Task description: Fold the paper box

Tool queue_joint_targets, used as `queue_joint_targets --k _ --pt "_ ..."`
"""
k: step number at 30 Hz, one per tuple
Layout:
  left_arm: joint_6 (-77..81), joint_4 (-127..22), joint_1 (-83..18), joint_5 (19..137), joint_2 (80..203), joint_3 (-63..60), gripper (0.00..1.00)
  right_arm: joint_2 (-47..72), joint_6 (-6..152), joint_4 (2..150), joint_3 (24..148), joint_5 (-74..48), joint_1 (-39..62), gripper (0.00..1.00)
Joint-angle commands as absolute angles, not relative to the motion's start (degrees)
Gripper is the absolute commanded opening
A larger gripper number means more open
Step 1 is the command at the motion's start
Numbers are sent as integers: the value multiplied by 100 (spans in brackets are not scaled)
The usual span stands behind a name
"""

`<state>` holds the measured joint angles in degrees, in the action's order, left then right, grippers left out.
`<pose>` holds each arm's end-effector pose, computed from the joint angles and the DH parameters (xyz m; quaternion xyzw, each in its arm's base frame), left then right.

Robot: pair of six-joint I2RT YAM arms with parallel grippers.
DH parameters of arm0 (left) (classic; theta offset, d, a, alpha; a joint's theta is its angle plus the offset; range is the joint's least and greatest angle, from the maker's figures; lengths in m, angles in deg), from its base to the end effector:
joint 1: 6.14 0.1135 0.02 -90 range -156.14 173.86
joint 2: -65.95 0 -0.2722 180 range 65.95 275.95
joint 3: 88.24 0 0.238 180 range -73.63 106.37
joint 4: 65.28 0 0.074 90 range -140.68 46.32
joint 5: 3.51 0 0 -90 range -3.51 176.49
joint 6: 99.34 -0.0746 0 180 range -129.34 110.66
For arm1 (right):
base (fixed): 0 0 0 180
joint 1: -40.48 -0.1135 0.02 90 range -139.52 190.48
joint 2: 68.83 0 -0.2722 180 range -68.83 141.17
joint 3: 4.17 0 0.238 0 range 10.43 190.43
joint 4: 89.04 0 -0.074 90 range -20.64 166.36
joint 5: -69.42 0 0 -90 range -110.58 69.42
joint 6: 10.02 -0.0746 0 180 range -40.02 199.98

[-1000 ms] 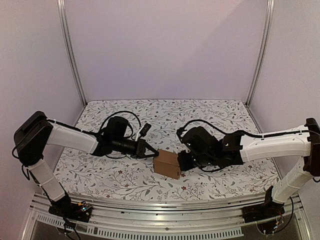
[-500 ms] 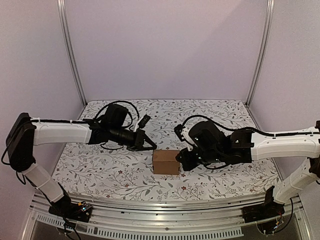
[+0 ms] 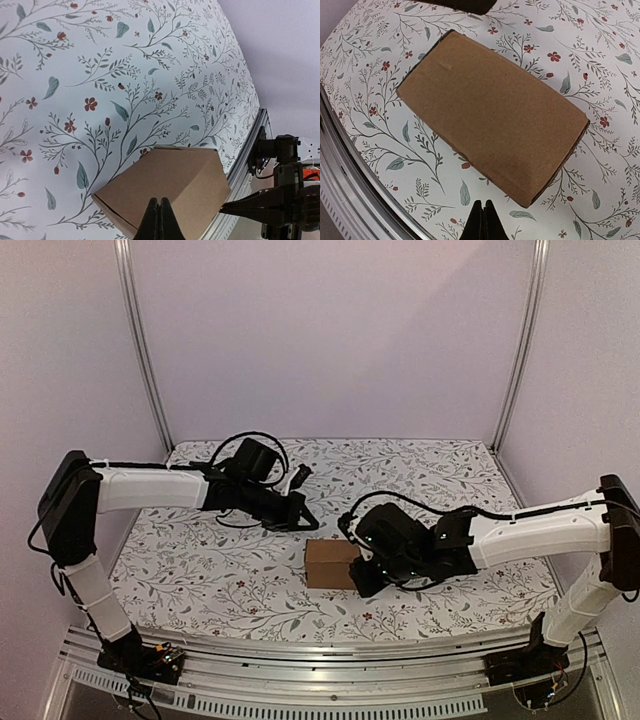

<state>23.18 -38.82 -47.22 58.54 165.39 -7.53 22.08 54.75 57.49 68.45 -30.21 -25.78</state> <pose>0.2700 -0.2817 0.2063 0.1587 0.8878 -0.4003 0.1624 0.1490 0.3077 0.1951 -0.3042 0.8914 0.1784 0.2846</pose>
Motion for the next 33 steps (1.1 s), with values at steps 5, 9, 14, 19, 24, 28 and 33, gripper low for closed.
queue_joint_targets --k 5,9,14,19,24,28,33 --pt "2153 -3762 -4763 5931 17198 -771 0 2508 5101 5767 6854 -3593 -2503 0" --pt "2144 -3805 -4763 5906 17070 -965 0 2590 4986 5781 6900 -3722 -2381 0" --pt "2151 -3811 -4771 5853 16799 -1218 0 2725 4972 5840 7057 -3705 -2243 0" --pt "2215 -3870 -4789 5856 16501 -1471 0 2963 5021 6176 7157 -3346 -2130 0" --pt "2260 -3884 -4821 5866 16308 -1551 0 3277 5016 6665 7222 -2838 -1993 0" --pt "2263 -3895 -4824 5889 16242 -1584 0 3494 4968 6958 7260 -2614 -1915 0" --pt "2266 -3937 -4837 5850 16284 -1614 0 3661 4685 7447 7066 -2276 -1768 0"
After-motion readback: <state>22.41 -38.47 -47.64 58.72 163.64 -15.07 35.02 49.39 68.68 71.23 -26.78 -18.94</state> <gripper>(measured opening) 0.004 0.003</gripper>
